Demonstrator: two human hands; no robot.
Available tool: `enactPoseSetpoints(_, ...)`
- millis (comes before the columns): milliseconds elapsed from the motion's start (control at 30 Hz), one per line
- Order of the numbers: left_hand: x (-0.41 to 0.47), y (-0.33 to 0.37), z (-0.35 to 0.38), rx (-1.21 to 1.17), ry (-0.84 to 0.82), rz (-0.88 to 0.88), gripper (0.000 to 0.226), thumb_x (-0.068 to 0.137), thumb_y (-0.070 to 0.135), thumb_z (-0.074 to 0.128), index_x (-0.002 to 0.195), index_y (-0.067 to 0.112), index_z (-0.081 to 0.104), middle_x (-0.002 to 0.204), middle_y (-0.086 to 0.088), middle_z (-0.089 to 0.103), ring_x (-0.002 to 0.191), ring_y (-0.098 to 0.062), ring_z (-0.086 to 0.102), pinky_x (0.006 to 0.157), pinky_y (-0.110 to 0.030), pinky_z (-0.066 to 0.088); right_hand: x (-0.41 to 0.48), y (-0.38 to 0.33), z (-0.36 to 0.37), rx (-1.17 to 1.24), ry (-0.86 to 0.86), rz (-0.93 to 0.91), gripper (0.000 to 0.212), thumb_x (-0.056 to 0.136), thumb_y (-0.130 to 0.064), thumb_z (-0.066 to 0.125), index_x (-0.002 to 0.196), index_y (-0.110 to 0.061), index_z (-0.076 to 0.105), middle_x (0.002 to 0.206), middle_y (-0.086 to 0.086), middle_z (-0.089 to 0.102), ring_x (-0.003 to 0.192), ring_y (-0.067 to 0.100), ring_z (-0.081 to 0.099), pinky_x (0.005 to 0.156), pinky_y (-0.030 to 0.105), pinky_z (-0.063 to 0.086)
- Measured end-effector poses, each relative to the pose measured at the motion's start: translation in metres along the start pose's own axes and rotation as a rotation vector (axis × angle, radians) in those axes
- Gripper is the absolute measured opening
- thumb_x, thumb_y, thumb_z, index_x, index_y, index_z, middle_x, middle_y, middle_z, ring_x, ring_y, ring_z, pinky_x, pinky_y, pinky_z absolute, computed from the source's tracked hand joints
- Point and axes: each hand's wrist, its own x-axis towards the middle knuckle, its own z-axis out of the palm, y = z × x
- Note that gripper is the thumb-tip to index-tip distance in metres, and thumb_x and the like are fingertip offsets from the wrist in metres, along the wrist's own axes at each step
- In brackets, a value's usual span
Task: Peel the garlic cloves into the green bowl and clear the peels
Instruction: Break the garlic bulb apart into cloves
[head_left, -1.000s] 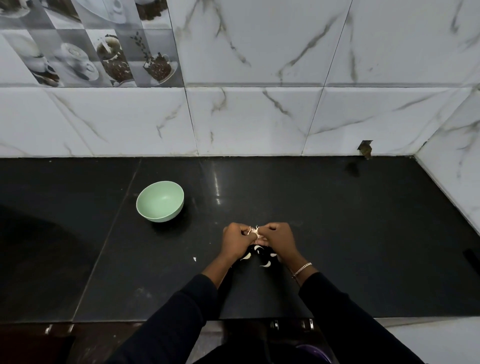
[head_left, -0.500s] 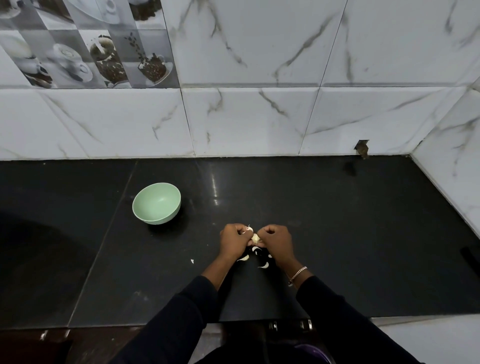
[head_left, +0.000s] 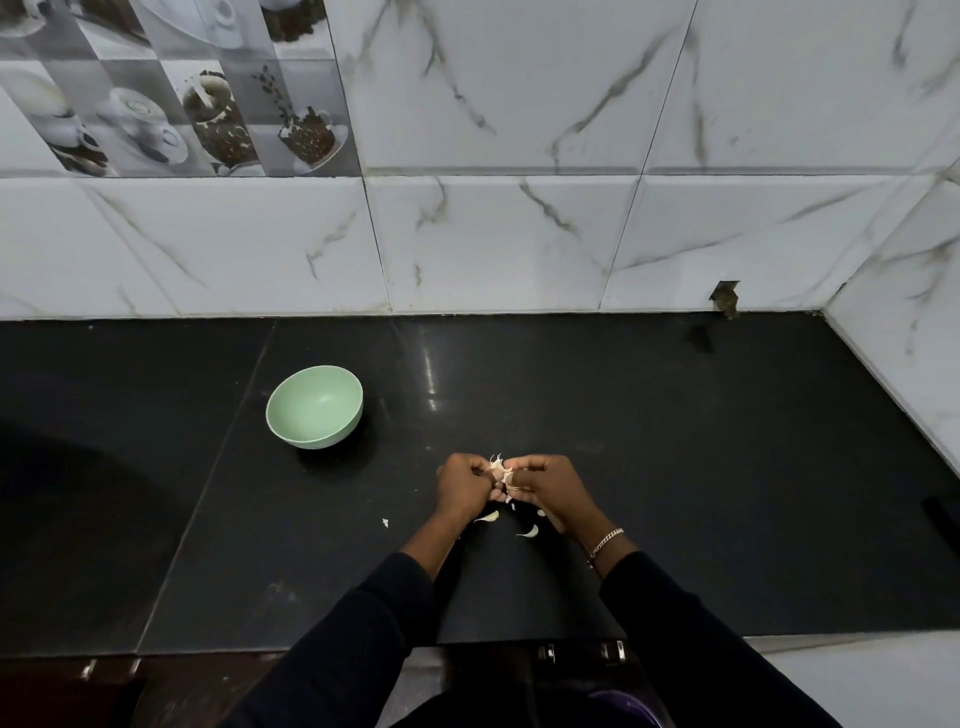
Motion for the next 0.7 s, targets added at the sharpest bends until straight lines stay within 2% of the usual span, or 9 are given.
enactPoseSetpoints(167,-0.0045,0.0066,-0.0008,0.042,-0.062,0.000,0.022,0.092,0.001,0.057,0.076,0.004,0.072,0.064,-0.008,0.068,0.040,-0.006,0.059,0.043,-0.017,0.047,0.0039,0.0043,-0.0015,-0.086,0.030,0.013,0.017,0.088,0.010,0.062,0.095,-0.002,0.071,0.086,0.013,0.073,0.072,0.014,0.070,0.070,0.025,0.057)
enactPoseSetpoints(300,-0.0048,0.0094,-0.0014,0.209,-0.095,0.077,0.026,0.090,0.006,0.051,0.071,0.002,0.069,0.055,-0.007,0.065,0.041,-0.009,0.060,0.048,-0.020,0.050,0.0045,0.0040,0.0010,-0.157,0.022,0.011,0.015,0.092,0.002,0.060,0.094,-0.002,0.074,0.079,0.008,0.071,0.069,0.013,0.069,0.066,0.025,0.059)
enactPoseSetpoints(467,-0.0049,0.0088,-0.0019,0.315,-0.173,0.154,0.024,0.090,0.002,0.049,0.075,-0.003,0.068,0.059,-0.013,0.066,0.047,-0.018,0.067,0.052,-0.029,0.056,0.0035,0.0004,-0.0012,-0.237,0.043,-0.023,0.013,0.088,0.004,0.062,0.087,0.003,0.074,0.081,0.012,0.071,0.072,0.017,0.070,0.065,0.026,0.059)
enactPoseSetpoints(567,-0.0055,0.0080,-0.0025,0.352,-0.182,0.189,0.025,0.088,0.003,0.047,0.072,0.003,0.067,0.060,-0.013,0.068,0.047,-0.018,0.067,0.052,-0.035,0.058,0.0035,-0.0018,-0.0005,-0.290,0.074,-0.067,0.011,0.084,0.006,0.063,0.078,0.008,0.071,0.076,0.015,0.070,0.070,0.020,0.069,0.062,0.027,0.059)
enactPoseSetpoints(700,-0.0089,0.0109,-0.0013,0.355,-0.210,0.187,0.034,0.089,0.004,0.044,0.062,0.018,0.060,0.054,-0.007,0.065,0.044,-0.014,0.064,0.048,-0.027,0.054,0.0063,0.0008,-0.0006,-0.372,0.152,-0.109,0.014,0.080,-0.004,0.066,0.071,0.008,0.067,0.069,0.015,0.069,0.064,0.021,0.069,0.061,0.032,0.059)
